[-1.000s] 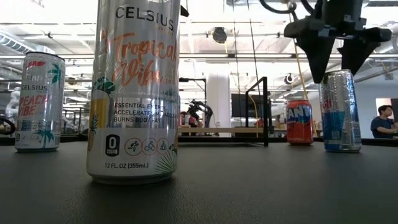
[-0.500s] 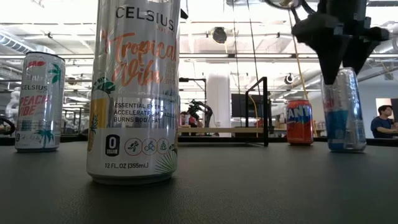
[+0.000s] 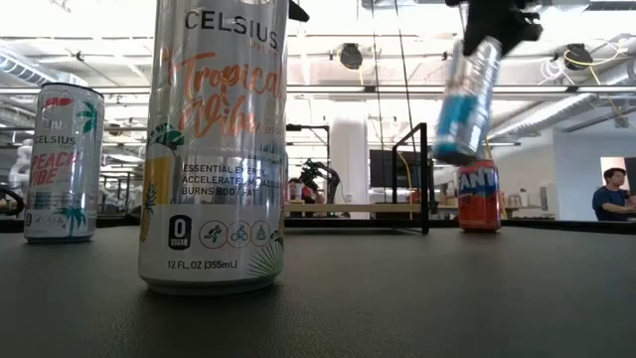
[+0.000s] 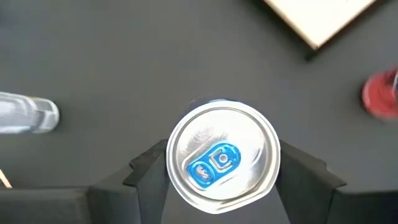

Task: Place canned beverage on shelf
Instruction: Put the right blue soda can on the shelf

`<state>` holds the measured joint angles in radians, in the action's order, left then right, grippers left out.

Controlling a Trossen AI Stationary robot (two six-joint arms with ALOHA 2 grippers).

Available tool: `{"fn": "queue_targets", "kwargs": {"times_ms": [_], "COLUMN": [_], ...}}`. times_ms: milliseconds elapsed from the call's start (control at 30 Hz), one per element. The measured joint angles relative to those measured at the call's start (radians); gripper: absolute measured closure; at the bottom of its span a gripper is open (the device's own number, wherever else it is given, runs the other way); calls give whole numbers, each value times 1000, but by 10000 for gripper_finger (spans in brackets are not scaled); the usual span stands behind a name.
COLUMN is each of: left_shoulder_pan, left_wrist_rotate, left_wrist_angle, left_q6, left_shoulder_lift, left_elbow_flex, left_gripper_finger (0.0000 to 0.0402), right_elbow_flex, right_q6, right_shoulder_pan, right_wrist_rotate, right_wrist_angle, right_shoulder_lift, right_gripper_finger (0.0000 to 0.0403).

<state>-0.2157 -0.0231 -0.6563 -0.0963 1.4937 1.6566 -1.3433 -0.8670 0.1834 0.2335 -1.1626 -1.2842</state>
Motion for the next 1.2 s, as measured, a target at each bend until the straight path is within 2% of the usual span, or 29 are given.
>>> {"fn": "queue_targets", "kwargs": {"times_ms": [167, 400, 667, 1067, 1200], "left_shoulder_pan": [4, 9, 24, 56, 56], "left_wrist_rotate": [-11, -148, -200, -414, -444], "left_wrist_angle": [18, 22, 20, 44, 50], "left_q6": [-3, -56, -74, -67, -40], "left_shoulder_lift": [0, 0, 4, 135, 160], "left_elbow_flex": [0, 0, 0, -2, -2], "left_gripper_finger": [11, 11, 11, 11, 11], "right_elbow_flex": [-49, -73, -74, -74, -74], "right_q6": [97, 199, 297, 538, 605], "right_shoulder_pan": [-2, -2, -2, -14, -14], "right_wrist_rotate": [7, 3, 1, -2, -2], "right_wrist_angle": [41, 98, 189, 402, 427], "right_shoulder_lift": [0, -1, -1, -1, -1], "right_gripper_finger": [170, 171, 169, 168, 168]}}
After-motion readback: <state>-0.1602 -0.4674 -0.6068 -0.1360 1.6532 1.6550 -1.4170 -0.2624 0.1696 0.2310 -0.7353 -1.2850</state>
